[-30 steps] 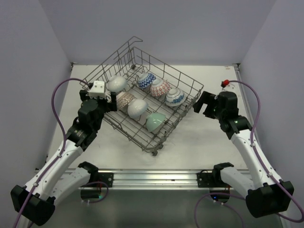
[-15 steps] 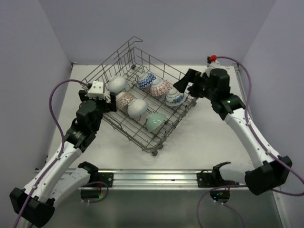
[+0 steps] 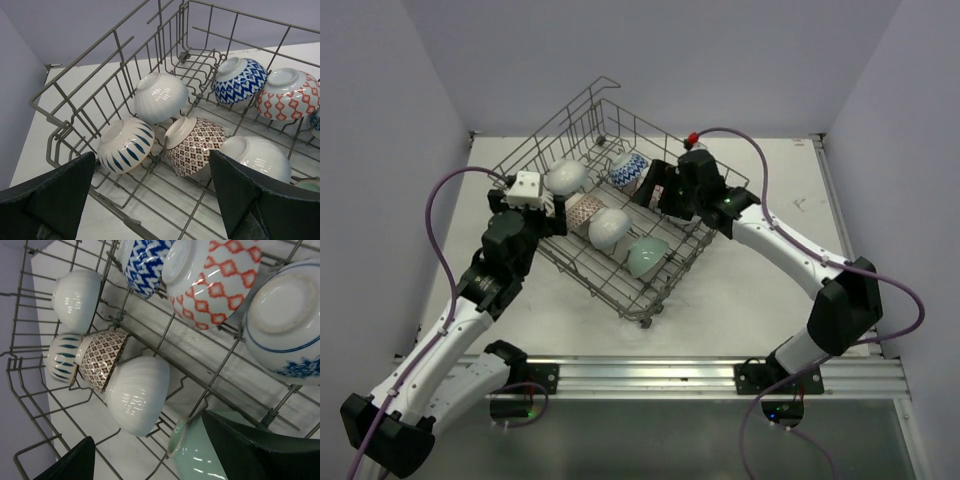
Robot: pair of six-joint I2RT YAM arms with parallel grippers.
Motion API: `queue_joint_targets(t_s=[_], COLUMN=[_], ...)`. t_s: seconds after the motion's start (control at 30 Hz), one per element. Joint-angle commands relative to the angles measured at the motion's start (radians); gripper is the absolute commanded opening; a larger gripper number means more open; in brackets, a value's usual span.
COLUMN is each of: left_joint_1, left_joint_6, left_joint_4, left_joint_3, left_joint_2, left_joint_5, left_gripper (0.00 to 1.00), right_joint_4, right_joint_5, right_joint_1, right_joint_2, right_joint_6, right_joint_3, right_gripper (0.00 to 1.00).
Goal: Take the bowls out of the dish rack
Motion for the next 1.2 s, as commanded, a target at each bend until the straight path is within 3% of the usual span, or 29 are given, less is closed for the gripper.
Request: queue_joint_targets(t_s=[0.0, 0.23, 0.9, 1.17], left_joint_1=[-0.008, -0.016, -0.029, -0.034], left_joint_6=[-0.005, -0.008, -0.014, -0.014], left_joint_4=[0.002, 0.002, -0.008, -0.008], left_joint_3=[0.036, 0.036, 0.042, 0.042], left_joint_2=[0.004, 0.001, -0.002, 0.001], left_joint_5=[0.009, 0.020, 0.031, 0.047], left_gripper=[1.00, 1.00, 1.00, 1.00], right_joint_4=[0.023, 0.023, -0.041, 0.055], right_joint_5=[0.049, 0.093, 0.168, 0.187], right_joint_1=[0.066, 0.169, 0.220, 0.220], right_joint_2=[0.058, 0.150, 0.325, 0.302], right_joint_6=[0.058, 0.074, 0.250, 0.348], right_joint_3=[0.057, 0.094, 0.211, 0.130], right_gripper=[0.93, 0.95, 0.99, 0.99])
